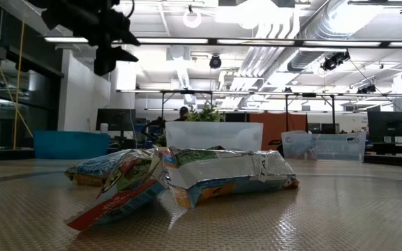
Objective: Pick and place Granola Bars by type
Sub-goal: Put the orange granola bar in the blue bin
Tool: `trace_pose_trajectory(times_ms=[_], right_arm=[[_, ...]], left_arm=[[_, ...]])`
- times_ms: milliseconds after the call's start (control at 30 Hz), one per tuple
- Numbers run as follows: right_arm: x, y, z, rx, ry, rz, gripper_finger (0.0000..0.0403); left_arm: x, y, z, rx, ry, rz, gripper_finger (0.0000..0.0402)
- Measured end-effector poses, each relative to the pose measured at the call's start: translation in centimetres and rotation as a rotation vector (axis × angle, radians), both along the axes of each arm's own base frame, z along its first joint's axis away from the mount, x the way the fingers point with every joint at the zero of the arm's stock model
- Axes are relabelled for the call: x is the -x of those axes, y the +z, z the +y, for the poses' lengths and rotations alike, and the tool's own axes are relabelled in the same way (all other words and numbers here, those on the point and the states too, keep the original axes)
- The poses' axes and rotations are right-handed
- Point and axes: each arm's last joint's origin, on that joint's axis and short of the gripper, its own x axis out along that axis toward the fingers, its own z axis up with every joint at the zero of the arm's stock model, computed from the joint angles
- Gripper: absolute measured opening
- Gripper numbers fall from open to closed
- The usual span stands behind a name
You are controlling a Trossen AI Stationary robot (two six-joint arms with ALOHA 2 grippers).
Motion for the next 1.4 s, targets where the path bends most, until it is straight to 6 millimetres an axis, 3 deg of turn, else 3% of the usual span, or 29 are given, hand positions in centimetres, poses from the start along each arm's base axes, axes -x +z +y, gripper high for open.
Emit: trace_pose_trajectory(times_ms=[467,733,1100,1233,1400], right_arm=[[0.7,-0.9,0.3,-0.072,0.046,0.101,0.0204],[3.0,0.6,1.2,-0.175,0.203,0.053,0.0204],[12.6,3.7,3.9,-0.160,0.191,-0.041,0.0204],[16.0,2.8,4.8,-0.167,0.173,-0.129,0.0204],[19.3,-0.8,5.7,-0.186,0.151,-0.265,0.0204]], left_arm=[[-2.7,-0.4,-7.6,-0.023,-0.096,0.102,0.0163],[-2.9,-0.4,-10.1,-0.095,-0.065,0.117,0.0163],[-2.9,-0.4,-11.0,-0.142,-0.015,0.119,0.0163],[-2.9,-0.4,-11.0,-0.144,-0.010,0.119,0.0163],[-2.9,-0.4,-11.0,-0.144,-0.010,0.119,0.0163]])
